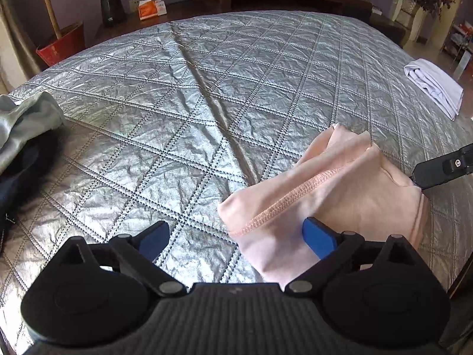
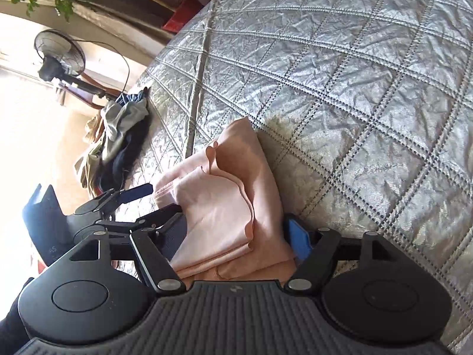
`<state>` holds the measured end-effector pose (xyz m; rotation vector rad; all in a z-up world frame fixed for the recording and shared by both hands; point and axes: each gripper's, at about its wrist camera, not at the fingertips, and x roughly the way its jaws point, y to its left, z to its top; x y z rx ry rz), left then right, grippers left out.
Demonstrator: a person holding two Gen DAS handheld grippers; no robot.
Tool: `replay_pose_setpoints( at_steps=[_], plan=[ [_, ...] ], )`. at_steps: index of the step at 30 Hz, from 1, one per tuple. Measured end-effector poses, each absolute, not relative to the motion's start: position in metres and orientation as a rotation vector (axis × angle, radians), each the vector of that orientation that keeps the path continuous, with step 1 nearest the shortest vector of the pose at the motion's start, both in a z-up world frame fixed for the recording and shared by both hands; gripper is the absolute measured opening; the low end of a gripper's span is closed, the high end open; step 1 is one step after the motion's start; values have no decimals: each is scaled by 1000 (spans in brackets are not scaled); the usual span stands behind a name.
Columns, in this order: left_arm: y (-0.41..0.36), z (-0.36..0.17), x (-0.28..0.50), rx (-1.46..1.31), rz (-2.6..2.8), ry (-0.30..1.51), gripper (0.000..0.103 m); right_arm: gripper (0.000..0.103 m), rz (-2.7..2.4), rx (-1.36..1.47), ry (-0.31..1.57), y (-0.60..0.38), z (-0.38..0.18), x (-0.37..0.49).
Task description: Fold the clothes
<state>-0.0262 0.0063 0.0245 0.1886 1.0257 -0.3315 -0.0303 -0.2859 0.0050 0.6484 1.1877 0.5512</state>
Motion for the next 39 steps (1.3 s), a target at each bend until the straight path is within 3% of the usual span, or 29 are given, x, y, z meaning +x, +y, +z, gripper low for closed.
replay_pose_setpoints(
  at_steps=[7,14,16,23,24,25,27,32,36,39],
  plan=[
    [8,21,-25,180,-320,1022,103,58,716,637,1244,-274,-5,-9],
    [8,20,-24,186,-323,1015,103,52,809,713,1285,-267,-19,5],
    [7,20,-26,197,-324,1009,103,39,819,695,1306,-270,-22,10],
    [7,21,-24,202,-322,1013,103,36,778,566,1310,-256,-8,4],
    [7,21,-24,203,-322,1013,103,33,761,569,1311,-256,-8,1],
    [6,21,-24,206,-321,1012,103,22,744,573,1311,-255,-9,-1],
    [5,22,-24,212,-321,1011,103,15,710,582,1310,-255,-10,-5],
    [2,28,-23,222,-338,1010,100,12,668,812,1232,-276,-18,-26],
    [2,41,-21,198,-335,960,90,12,651,986,1157,-292,-19,-44],
    [7,51,-16,133,-314,928,88,12,620,1058,1091,-306,-14,-51]
  ],
)
